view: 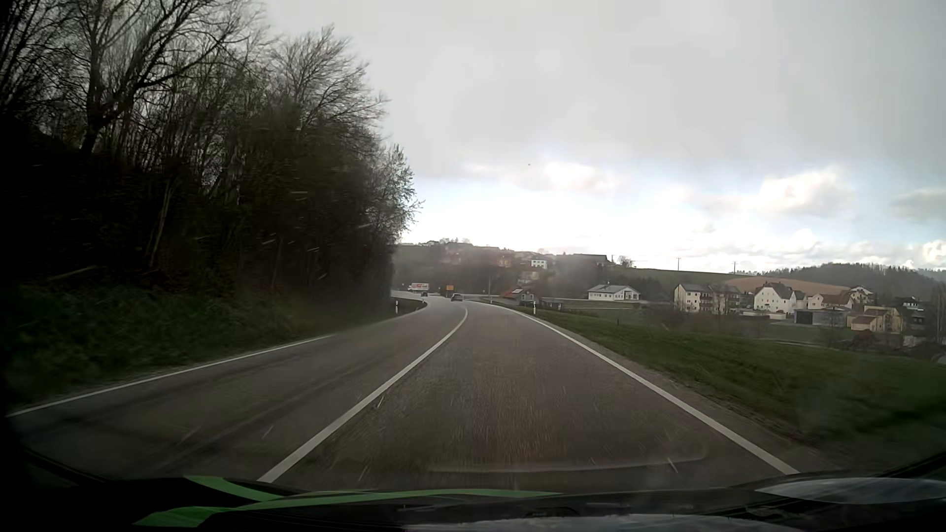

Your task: Follow the waypoints while adhering to traffic rules and regulations

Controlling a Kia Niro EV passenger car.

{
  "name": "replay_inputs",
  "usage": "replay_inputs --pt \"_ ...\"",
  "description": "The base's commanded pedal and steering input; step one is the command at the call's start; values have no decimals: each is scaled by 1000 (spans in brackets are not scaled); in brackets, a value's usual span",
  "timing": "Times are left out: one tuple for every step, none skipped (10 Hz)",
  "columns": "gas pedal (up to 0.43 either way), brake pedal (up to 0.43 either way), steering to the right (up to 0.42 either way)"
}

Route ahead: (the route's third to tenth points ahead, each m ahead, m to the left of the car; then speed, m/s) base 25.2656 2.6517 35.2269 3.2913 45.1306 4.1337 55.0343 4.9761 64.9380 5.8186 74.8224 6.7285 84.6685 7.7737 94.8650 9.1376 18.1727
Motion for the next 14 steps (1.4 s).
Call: replay_inputs --pt "79 0 -8" --pt "79 0 -8" --pt "79 0 -8" --pt "79 0 -8" --pt "79 0 -7" --pt "79 0 -6" --pt "79 0 -6" --pt "79 0 -6" --pt "79 0 -6" --pt "79 0 -6" --pt "79 0 -6" --pt "79 0 -6" --pt "79 0 -6" --pt "79 0 -6"
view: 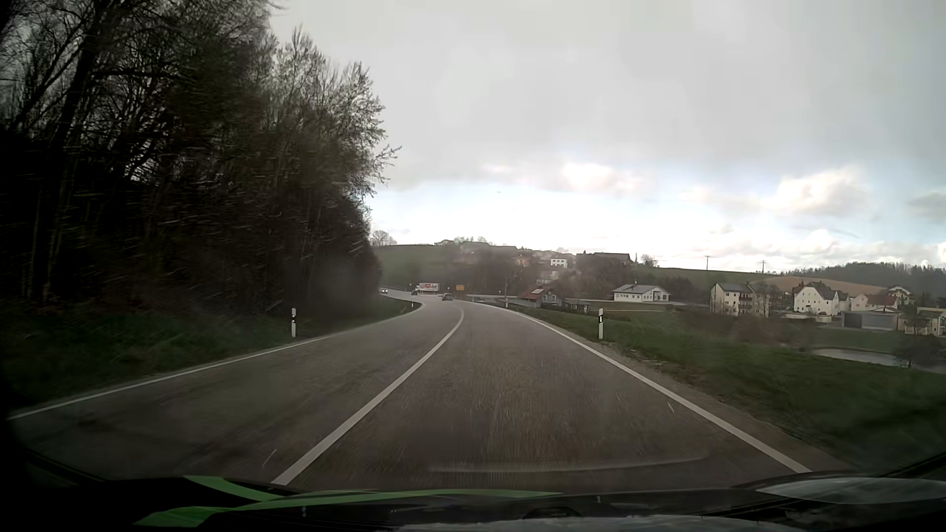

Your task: Follow the waypoints while adhering to traffic rules and regulations

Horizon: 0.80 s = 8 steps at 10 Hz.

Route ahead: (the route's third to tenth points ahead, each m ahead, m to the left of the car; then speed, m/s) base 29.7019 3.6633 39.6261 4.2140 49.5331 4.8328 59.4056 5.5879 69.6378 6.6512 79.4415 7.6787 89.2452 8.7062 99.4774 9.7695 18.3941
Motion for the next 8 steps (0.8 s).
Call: replay_inputs --pt "79 0 -6" --pt "79 0 -6" --pt "79 0 -6" --pt "87 0 -6" --pt "87 0 -6" --pt "87 0 -7" --pt "87 0 -8" --pt "87 0 -8"
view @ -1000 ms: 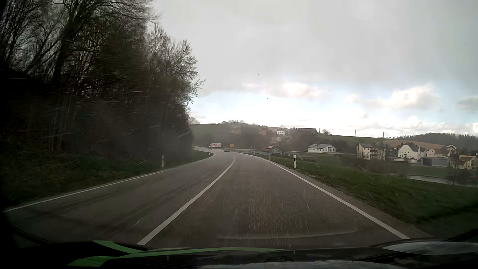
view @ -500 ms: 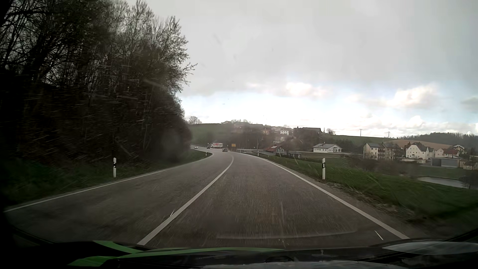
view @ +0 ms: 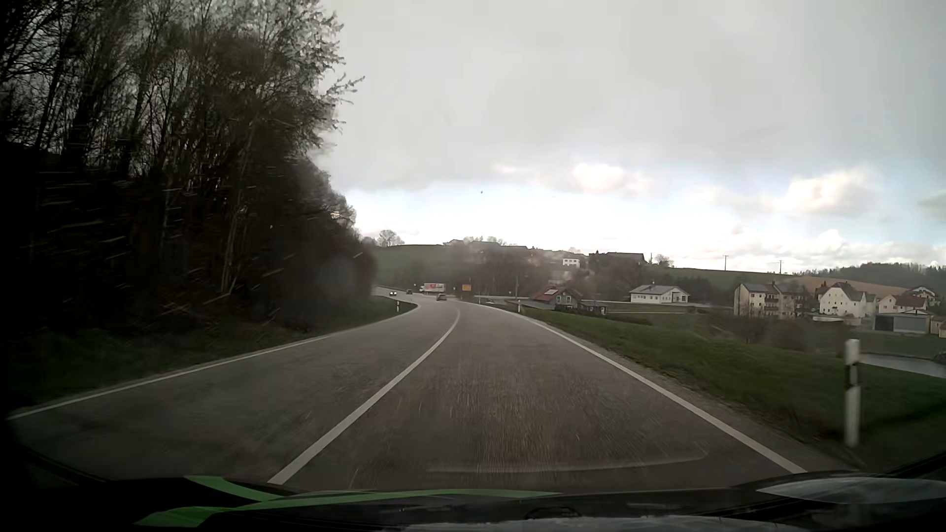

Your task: Follow the waypoints while adhering to traffic rules and regulations

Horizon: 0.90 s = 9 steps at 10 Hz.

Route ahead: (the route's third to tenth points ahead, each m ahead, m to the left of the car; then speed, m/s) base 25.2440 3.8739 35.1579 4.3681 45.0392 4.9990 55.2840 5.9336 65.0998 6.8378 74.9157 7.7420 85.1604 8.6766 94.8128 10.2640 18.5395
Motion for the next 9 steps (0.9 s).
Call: replay_inputs --pt "87 0 -8" --pt "87 0 -8" --pt "87 0 -8" --pt "87 0 -9" --pt "87 0 -9" --pt "87 0 -9" --pt "87 0 -9" --pt "87 0 -9" --pt "87 0 -9"
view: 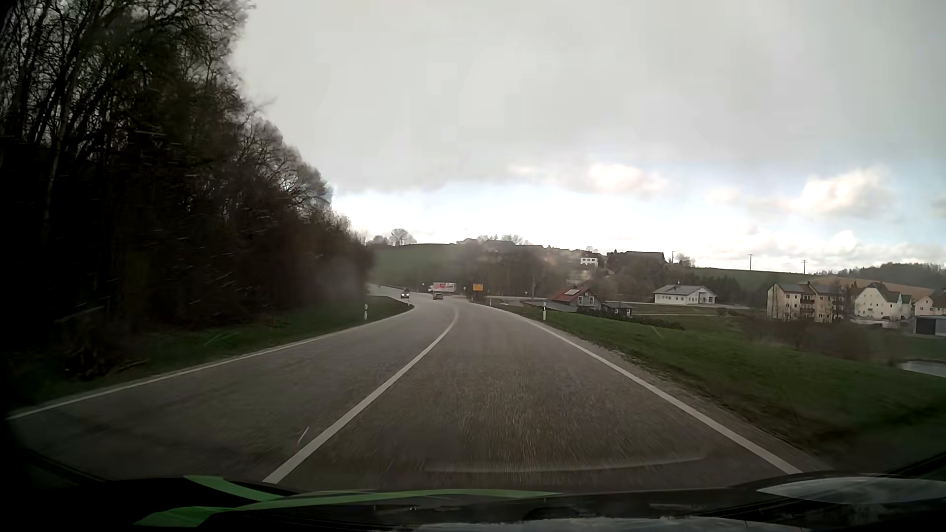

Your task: Follow the waypoints while adhering to traffic rules and regulations

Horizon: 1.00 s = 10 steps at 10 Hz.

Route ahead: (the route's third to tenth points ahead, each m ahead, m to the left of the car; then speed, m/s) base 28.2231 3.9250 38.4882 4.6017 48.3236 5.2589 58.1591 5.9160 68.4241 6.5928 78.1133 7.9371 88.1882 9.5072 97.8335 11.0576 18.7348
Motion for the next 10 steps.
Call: replay_inputs --pt "87 0 -9" --pt "87 0 -9" --pt "87 0 -9" --pt "87 0 -9" --pt "87 0 -10" --pt "87 0 -10" --pt "87 0 -9" --pt "87 0 -9" --pt "87 0 -10" --pt "87 0 -9"
